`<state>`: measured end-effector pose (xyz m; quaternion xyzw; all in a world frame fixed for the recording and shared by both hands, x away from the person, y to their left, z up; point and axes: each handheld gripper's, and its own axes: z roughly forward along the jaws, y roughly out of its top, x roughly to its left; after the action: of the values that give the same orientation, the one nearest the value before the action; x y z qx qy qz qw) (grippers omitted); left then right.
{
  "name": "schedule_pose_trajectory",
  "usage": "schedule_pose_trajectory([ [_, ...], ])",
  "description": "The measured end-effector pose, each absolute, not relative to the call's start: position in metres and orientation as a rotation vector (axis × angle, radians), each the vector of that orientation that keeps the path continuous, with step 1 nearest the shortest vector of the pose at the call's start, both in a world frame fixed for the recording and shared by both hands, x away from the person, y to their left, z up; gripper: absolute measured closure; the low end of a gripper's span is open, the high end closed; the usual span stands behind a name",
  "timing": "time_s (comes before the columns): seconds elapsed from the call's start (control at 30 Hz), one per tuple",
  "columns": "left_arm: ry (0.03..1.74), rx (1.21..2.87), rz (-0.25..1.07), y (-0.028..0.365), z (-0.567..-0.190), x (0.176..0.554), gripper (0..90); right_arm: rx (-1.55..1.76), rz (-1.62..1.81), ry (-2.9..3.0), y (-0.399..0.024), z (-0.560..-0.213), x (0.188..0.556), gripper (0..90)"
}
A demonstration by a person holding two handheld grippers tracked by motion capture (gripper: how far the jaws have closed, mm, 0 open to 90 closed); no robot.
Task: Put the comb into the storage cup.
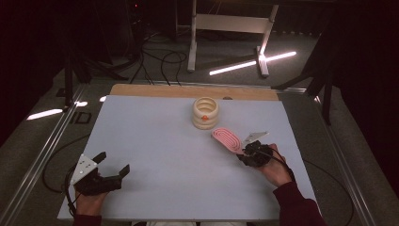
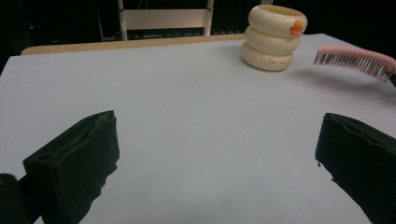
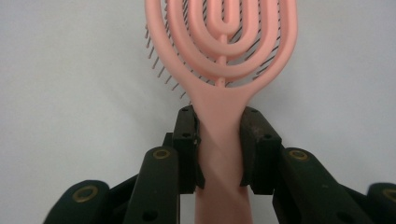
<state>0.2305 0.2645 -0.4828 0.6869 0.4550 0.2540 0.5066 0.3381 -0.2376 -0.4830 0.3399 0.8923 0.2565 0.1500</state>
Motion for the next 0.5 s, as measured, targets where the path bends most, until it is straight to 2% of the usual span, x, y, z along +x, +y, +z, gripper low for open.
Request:
schedule_pose_trajectory([
  [0.5,1.098,1.692,0.577,0.253,-0.474,0.240,0.2,0.921,0.759,2.533,-0.231,-0.468,0.336,70.2],
])
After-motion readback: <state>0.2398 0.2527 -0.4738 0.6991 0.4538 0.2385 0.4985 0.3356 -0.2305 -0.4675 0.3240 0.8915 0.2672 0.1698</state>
